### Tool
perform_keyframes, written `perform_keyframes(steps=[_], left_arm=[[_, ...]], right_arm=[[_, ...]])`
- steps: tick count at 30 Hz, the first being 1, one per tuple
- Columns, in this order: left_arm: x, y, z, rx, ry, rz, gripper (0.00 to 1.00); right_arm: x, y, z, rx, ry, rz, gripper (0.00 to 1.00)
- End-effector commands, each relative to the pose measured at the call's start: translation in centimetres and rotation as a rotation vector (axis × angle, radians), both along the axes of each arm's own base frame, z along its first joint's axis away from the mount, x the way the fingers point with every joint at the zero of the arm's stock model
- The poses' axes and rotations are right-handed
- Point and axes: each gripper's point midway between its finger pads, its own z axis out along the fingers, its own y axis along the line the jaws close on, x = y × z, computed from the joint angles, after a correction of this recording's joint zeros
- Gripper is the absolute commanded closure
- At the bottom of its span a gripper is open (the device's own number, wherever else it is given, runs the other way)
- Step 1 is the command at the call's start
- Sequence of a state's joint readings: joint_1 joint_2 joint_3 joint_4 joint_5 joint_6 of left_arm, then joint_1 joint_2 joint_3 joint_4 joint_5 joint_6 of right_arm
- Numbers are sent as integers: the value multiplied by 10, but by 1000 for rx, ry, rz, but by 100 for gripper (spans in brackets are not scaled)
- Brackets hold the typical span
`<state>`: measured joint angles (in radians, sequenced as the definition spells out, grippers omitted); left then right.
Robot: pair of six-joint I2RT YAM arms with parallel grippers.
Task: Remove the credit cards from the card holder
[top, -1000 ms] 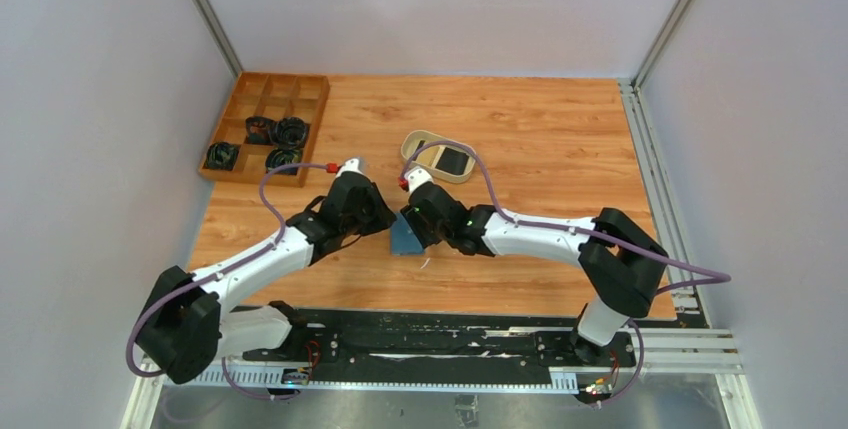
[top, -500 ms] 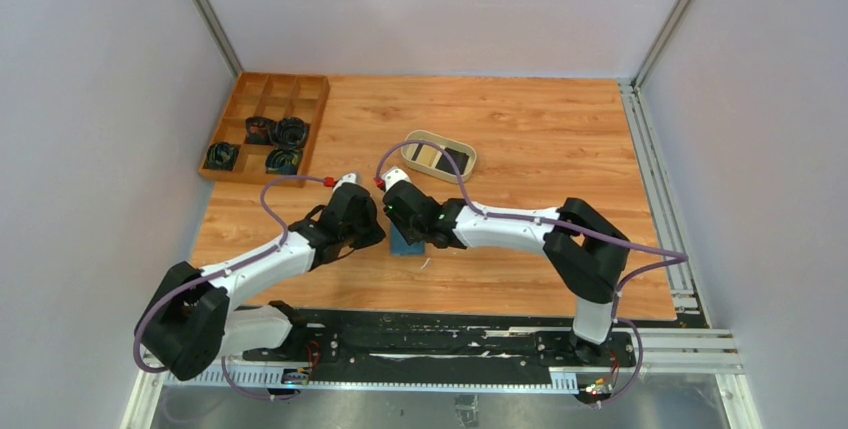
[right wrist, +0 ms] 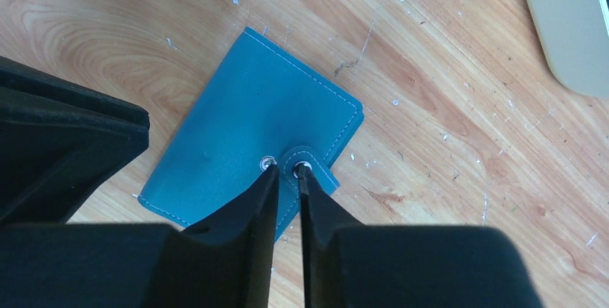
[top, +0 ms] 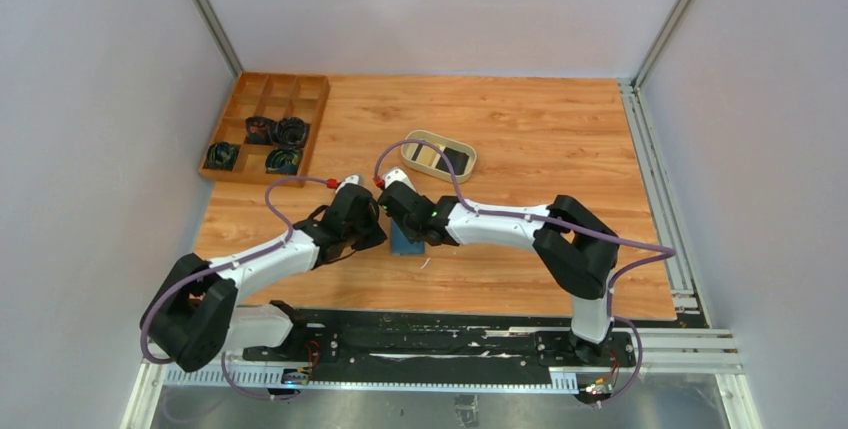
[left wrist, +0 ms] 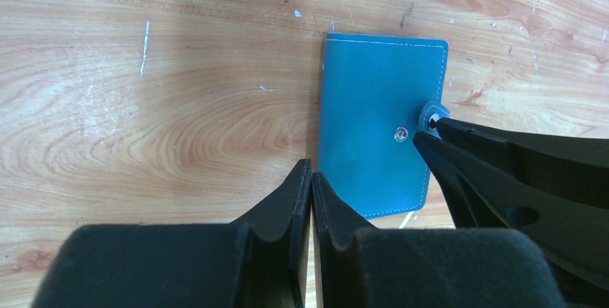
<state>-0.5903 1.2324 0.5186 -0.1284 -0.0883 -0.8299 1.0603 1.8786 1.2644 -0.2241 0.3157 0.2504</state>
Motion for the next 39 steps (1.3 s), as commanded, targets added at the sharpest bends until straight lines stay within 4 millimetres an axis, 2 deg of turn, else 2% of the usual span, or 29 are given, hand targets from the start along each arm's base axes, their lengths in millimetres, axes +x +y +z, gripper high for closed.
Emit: perform_keyframes(steps=[1, 7, 10, 15, 22, 25, 27, 33, 39], left_arm=[[2, 0, -3, -5, 2, 5, 89], [2, -2, -7, -5, 12, 0, 89], [2, -2, -9, -4, 16, 0, 90], [2, -2, -13, 2, 22, -2, 90], [1, -3, -19, 4, 36, -4, 91], [1, -3, -20, 6, 36, -5, 90], [1, -2, -21, 9, 38, -6, 91], [1, -3, -22, 7, 41, -8, 91], [1, -3, -22, 3, 41, -6, 91]], right_arm=[[-1, -3, -4, -37, -1, -22, 83], [0, -2, -8, -46, -1, -22, 92], [0, -1, -10, -49, 3, -20, 100], [0, 1, -10, -37, 4, -14, 100], [1, 4, 6, 12, -23, -3, 100], [-1, 1, 15, 33, -43, 3, 76], [-1, -4, 21, 38, -61, 0, 69], [1, -14, 23, -12, -73, -19, 62], [1, -3, 12, -61, -24, -8, 60]])
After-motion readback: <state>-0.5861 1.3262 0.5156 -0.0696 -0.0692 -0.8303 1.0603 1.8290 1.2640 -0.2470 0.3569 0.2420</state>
